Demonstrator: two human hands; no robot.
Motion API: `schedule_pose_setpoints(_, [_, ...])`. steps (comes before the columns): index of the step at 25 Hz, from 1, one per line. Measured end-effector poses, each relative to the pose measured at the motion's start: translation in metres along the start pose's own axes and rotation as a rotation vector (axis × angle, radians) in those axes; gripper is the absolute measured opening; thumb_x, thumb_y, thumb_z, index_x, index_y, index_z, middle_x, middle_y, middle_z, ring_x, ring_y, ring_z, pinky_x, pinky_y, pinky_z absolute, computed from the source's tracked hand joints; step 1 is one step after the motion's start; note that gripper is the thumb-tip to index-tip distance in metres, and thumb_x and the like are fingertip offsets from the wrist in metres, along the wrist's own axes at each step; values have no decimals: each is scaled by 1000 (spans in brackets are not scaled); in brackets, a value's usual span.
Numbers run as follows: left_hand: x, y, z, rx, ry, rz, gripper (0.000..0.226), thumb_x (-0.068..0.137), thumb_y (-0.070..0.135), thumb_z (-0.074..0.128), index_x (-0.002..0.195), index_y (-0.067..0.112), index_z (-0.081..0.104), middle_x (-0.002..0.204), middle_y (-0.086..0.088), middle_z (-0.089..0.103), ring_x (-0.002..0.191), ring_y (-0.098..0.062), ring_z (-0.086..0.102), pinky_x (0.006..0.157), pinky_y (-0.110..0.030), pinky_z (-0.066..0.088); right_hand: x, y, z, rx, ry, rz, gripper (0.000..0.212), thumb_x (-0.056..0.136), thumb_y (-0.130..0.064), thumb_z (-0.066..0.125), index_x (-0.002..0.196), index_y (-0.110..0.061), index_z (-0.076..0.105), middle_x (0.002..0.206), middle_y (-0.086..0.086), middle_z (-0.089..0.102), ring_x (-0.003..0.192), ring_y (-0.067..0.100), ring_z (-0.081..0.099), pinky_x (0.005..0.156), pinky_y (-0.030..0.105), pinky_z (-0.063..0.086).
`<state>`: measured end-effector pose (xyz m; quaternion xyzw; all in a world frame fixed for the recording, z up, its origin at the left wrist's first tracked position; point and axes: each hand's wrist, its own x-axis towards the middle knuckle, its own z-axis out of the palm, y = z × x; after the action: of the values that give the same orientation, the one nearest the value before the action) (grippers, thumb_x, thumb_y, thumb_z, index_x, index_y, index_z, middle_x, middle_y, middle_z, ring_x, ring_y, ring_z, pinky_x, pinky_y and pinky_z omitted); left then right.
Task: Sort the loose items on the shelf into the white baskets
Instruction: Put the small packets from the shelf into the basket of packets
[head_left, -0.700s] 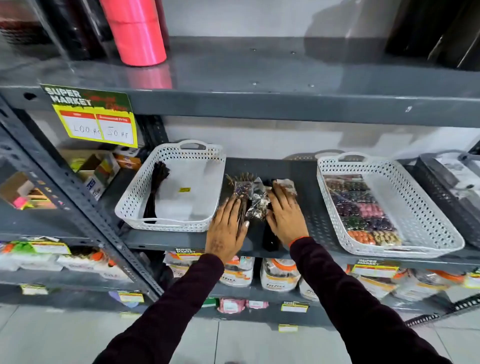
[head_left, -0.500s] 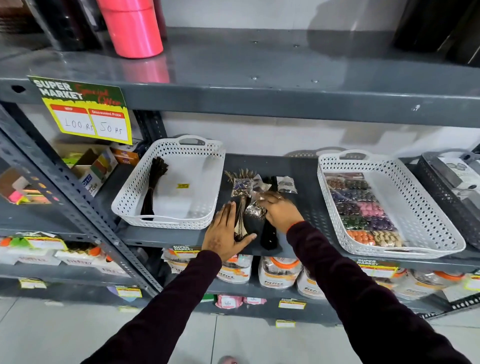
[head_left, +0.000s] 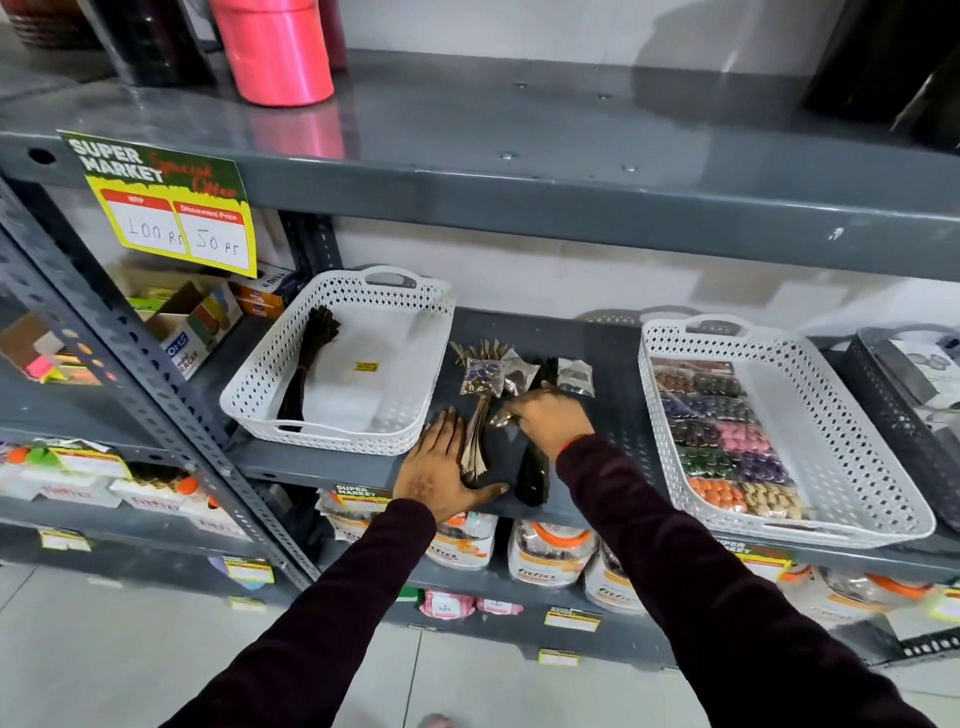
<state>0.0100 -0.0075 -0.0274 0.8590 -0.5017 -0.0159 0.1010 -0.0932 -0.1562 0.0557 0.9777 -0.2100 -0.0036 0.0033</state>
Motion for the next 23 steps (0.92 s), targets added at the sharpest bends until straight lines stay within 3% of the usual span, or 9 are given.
schedule_pose_setpoints(4, [1,-2,3,58,0,19,125,63,93,11,147,1,12,159,-14,13,147,-22,6,121,-36,9,-33,40,7,114,338,257,34,91,-15,56,124,-22,61,115,7,72,90,32,72,73,37,58])
schedule_pose_setpoints(6, [1,-3,4,85,-5,23,125,63,94,9,146,0,12,159,-14,13,147,-22,5,121,-38,11,-50,58,25,64,207,383,44,94,-10,47,137,-20,48,138,7,58,112,30,65,91,38,53])
schedule_pose_setpoints(8, [2,-2,4,89,-14,26,125,64,93,12,145,-1,15,159,-14,15,147,-22,7,121,-38,11,-62,63,51,99,24,402,49,102,-23,36,150,-16,26,159,5,27,144,24,32,117,39,29])
schedule_pose_setpoints(10, [1,-3,5,85,2,22,124,65,93,14,145,-2,18,158,-15,18,147,-23,11,121,-37,12,-68,61,69,138,-39,393,56,103,-38,27,153,-15,14,163,2,10,151,19,7,123,41,6])
schedule_pose_setpoints(11, [1,-3,5,87,4,23,123,65,93,14,145,-2,18,157,-15,19,147,-24,12,120,-37,12,-65,60,71,168,-18,404,56,103,-40,26,152,-14,18,162,3,13,151,18,7,123,43,3])
schedule_pose_setpoints(14, [1,-3,4,104,4,27,124,65,92,12,145,-2,16,158,-15,18,147,-24,10,120,-37,11,-33,62,54,245,161,461,49,102,-31,34,143,-5,39,154,11,35,147,20,24,123,42,13])
schedule_pose_setpoints(19, [2,-1,4,95,-27,13,127,60,94,9,147,1,7,160,-12,8,147,-21,2,121,-36,7,30,68,33,271,-165,370,64,98,-9,39,153,-10,6,163,10,-2,151,24,2,124,40,16])
schedule_pose_setpoints(21, [3,-1,4,71,-25,3,128,59,96,8,147,3,4,160,-11,5,147,-20,-1,121,-35,3,37,68,33,227,-193,406,59,97,-10,39,151,-13,17,161,9,12,148,27,16,120,44,24])
schedule_pose_setpoints(23, [3,-2,5,58,-22,3,128,59,96,9,147,4,3,160,-10,4,147,-19,-2,120,-34,2,34,68,34,96,-55,445,42,96,-11,44,138,-11,43,146,13,44,134,32,43,107,45,40])
